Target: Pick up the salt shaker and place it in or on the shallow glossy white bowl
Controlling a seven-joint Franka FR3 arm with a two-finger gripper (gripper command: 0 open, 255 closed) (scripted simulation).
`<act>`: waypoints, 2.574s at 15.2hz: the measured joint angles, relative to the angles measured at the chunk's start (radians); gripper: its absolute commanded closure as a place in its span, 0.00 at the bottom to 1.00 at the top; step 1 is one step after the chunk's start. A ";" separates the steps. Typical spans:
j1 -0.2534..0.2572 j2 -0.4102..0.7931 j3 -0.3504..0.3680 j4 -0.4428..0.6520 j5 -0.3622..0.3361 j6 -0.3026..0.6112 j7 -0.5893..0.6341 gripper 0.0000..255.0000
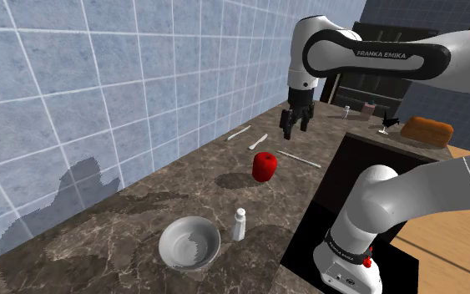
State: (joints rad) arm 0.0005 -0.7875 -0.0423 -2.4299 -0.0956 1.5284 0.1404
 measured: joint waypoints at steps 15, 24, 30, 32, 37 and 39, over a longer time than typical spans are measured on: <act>0.107 -0.080 0.250 -0.265 0.279 0.277 0.343 0.00; 0.187 0.072 0.486 -0.312 0.470 0.576 0.588 0.00; 0.188 0.145 0.534 -0.337 0.499 0.688 0.611 0.00; 0.188 0.171 0.547 -0.352 0.506 0.729 0.611 0.00; 0.189 0.182 0.554 -0.363 0.512 0.752 0.612 0.00; 0.189 0.182 0.554 -0.363 0.512 0.753 0.611 0.00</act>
State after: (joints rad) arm 0.1899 -0.6053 0.5121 -2.7928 0.4164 2.2811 0.7518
